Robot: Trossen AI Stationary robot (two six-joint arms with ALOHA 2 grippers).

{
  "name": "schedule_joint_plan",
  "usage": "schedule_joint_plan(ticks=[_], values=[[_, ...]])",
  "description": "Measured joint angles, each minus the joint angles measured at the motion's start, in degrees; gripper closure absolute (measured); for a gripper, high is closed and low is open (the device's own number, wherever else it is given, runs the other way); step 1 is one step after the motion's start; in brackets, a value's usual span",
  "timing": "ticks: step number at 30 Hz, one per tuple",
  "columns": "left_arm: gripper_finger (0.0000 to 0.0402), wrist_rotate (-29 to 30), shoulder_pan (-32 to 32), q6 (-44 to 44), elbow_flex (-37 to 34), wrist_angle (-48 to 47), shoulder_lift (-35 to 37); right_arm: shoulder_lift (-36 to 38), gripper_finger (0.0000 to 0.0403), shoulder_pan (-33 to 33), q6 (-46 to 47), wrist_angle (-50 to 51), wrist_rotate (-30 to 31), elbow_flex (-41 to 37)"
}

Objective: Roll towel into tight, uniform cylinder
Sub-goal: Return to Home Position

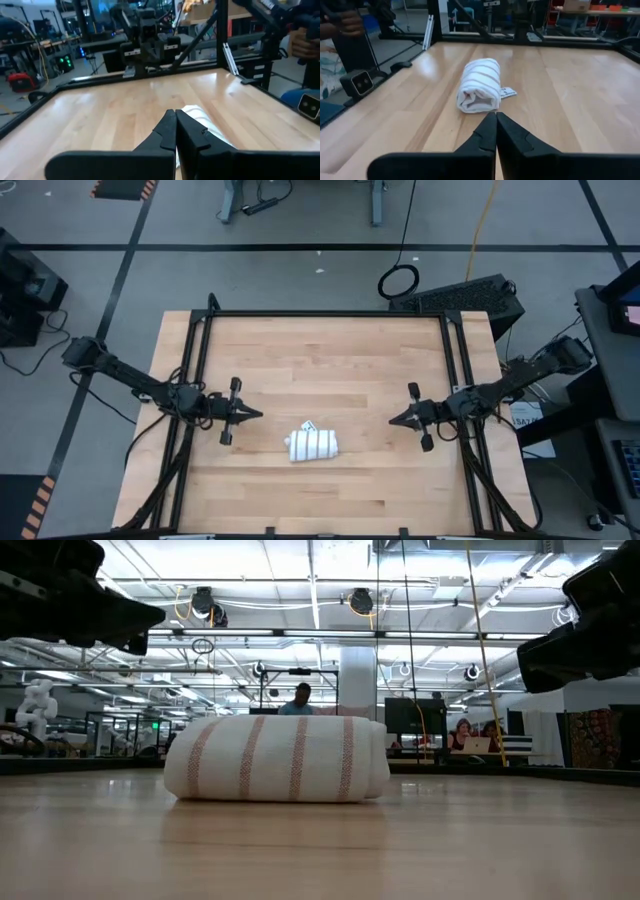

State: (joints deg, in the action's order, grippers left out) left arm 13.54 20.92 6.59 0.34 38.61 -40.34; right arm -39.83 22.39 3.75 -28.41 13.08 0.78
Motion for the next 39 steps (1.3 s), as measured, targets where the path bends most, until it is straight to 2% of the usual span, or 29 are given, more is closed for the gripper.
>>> schedule_joint_plan(ticks=[5,11,15,24,33,39], values=[[0.0401,0.1,-1.1,-0.1,0.0,-4.4,4.1,7.6,0.0403,0.0,-0.4,4.9,-3.0,0.0],[0.0401,0.1,-1.6,-0.2,0.0,-8.9,9.1,14.0,0.0403,0.0,-1.4,11.1,-3.3,0.0],[0.0401,0.5,-1.6,-0.2,0.0,-13.2,12.1,17.6,0.0403,0.0,-3.2,11.7,-3.5,0.0],[0.0401,2.2,-1.6,0.0,0.0,-21.4,19.1,25.0,0.0403,-0.6,-11.7,13.7,-10.2,0.0],[0.0401,3.3,-4.4,-0.2,0.0,-30.7,27.4,34.0,0.0403,-4.2,-9.5,26.8,-10.2,0.0],[0.0401,1.5,-7.0,-0.2,-0.1,-35.2,32.7,37.5,0.0403,-5.9,-10.6,27.0,-10.5,0.0]])
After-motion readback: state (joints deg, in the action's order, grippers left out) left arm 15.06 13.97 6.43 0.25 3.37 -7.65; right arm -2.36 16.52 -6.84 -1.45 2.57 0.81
